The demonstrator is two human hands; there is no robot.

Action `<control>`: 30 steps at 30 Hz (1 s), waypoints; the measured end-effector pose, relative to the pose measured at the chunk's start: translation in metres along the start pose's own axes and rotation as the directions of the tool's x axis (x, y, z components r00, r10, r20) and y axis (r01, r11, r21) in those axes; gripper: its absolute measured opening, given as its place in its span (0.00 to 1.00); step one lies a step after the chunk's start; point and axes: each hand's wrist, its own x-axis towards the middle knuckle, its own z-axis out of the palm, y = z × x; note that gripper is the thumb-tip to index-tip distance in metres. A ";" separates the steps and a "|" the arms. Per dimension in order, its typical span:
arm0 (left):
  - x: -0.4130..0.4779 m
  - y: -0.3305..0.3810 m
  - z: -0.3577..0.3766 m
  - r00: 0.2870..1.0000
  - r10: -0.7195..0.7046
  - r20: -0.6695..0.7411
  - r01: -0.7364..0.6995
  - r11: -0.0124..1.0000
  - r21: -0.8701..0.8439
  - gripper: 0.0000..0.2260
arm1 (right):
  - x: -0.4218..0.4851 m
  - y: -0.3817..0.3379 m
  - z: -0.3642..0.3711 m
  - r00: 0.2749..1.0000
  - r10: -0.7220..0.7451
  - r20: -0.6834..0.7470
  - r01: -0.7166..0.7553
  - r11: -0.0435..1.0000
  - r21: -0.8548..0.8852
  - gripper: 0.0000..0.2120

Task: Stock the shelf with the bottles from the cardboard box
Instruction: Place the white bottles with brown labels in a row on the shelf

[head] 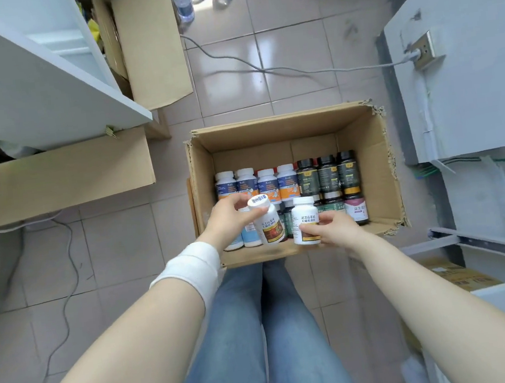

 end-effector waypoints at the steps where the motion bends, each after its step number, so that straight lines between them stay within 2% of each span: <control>1: -0.012 0.009 -0.004 0.999 0.048 0.019 -0.047 0.999 -0.010 0.17 | -0.014 0.000 -0.003 1.000 -0.011 -0.023 0.013 0.999 0.052 0.21; 6: -0.075 0.057 -0.021 0.961 0.271 0.057 -0.267 0.962 -0.063 0.11 | -0.100 0.005 -0.014 0.978 -0.120 -0.170 0.159 0.959 0.236 0.28; 9: -0.112 0.085 -0.024 0.910 0.396 0.127 -0.389 0.918 -0.074 0.07 | -0.157 0.019 -0.009 0.936 -0.149 -0.319 0.266 0.893 0.364 0.20; 12: -0.154 0.108 -0.022 0.831 0.489 0.265 -0.492 0.868 -0.059 0.07 | -0.210 0.040 0.002 0.880 -0.136 -0.456 0.359 0.818 0.449 0.23; 17: -0.237 0.138 -0.001 0.647 0.590 0.483 -0.657 0.753 -0.039 0.06 | -0.304 0.083 0.017 0.760 -0.095 -0.643 0.499 0.720 0.483 0.20; 22: -0.337 0.165 0.046 0.401 0.635 0.660 -0.825 0.564 -0.042 0.12 | -0.406 0.141 0.024 0.614 -0.039 -0.788 0.611 0.656 0.443 0.16; 25: -0.399 0.173 0.083 0.276 0.632 0.724 -0.867 0.489 -0.096 0.12 | -0.465 0.183 0.027 0.523 -0.002 -0.852 0.668 0.622 0.409 0.13; 30: -0.504 0.171 0.155 0.071 0.618 0.783 -0.914 0.354 -0.197 0.08 | -0.560 0.267 0.034 0.377 0.042 -0.925 0.736 0.593 0.327 0.14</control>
